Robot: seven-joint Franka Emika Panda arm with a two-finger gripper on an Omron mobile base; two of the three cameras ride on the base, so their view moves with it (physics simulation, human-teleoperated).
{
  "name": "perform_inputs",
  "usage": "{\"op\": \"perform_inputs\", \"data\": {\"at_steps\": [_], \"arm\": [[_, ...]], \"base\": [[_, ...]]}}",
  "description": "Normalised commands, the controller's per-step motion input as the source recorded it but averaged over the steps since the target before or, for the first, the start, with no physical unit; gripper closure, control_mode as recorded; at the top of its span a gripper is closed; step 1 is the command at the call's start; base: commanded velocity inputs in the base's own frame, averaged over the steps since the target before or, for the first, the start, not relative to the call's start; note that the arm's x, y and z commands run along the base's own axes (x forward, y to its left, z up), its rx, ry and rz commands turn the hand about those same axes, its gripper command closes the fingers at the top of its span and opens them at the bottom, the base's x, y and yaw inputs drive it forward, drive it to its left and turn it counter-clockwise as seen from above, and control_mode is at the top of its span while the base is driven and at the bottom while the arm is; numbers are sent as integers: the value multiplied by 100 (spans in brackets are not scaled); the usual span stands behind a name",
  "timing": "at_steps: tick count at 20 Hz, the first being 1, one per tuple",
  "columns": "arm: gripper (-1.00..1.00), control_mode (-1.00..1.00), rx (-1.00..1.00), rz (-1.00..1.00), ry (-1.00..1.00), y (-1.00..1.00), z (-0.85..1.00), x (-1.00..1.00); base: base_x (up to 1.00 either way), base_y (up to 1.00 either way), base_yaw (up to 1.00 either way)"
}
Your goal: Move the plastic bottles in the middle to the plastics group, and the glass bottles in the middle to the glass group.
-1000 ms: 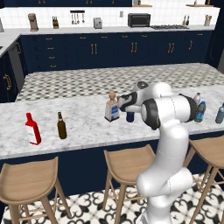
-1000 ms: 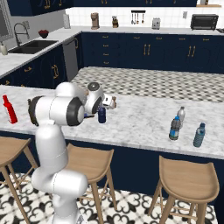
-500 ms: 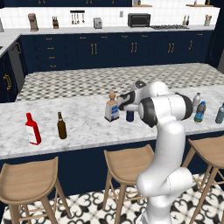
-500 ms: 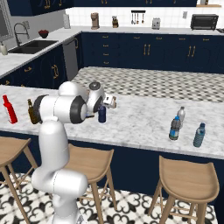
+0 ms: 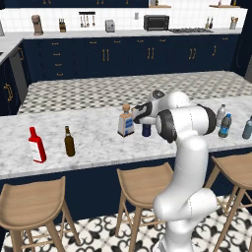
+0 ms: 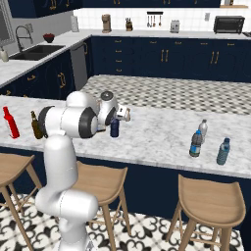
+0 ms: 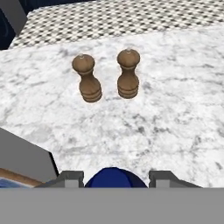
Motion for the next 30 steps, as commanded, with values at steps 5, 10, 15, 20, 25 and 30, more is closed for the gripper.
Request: {"op": "perform_inputs", "data": {"at_steps": [5, 10, 15, 20, 25, 30], "arm": [[100, -100, 0, 0, 0, -8, 24, -17], [100, -100, 0, 0, 0, -18, 51, -22], [100, -100, 0, 1, 0, -28, 48, -26], [100, -100, -2, 2, 0, -66, 25, -24], [100, -100, 0, 0, 0, -86, 6, -19], [100, -100, -2, -3, -1, -83, 0, -24]], "base": [[0, 0, 0], [0, 0, 0], [0, 0, 0], [0, 0, 0], [0, 0, 0], [0, 0, 0]]}}
